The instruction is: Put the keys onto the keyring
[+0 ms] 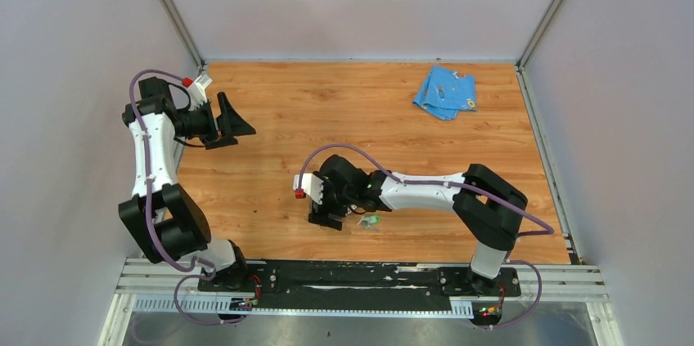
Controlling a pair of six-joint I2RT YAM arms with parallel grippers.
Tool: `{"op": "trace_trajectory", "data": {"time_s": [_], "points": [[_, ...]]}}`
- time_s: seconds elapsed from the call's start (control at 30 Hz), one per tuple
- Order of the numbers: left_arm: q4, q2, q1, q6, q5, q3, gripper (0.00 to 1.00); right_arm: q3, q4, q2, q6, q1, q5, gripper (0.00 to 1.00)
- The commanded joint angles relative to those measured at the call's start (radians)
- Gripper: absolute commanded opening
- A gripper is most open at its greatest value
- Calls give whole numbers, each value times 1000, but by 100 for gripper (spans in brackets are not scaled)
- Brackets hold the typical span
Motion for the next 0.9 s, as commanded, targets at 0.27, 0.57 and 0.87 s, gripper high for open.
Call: {"op": "trace_trajectory", "data": {"time_s": [0.27, 0.57, 0.87], "points": [[128, -105, 8, 223, -530, -27, 100, 141, 18, 84, -255, -64, -338, 75], [132, -61, 8, 194, -489, 38, 100, 258, -142, 191, -331, -93, -439, 65], [135, -70, 8, 192, -511, 38, 100, 297, -147, 261, -336, -93, -435, 58]]}}
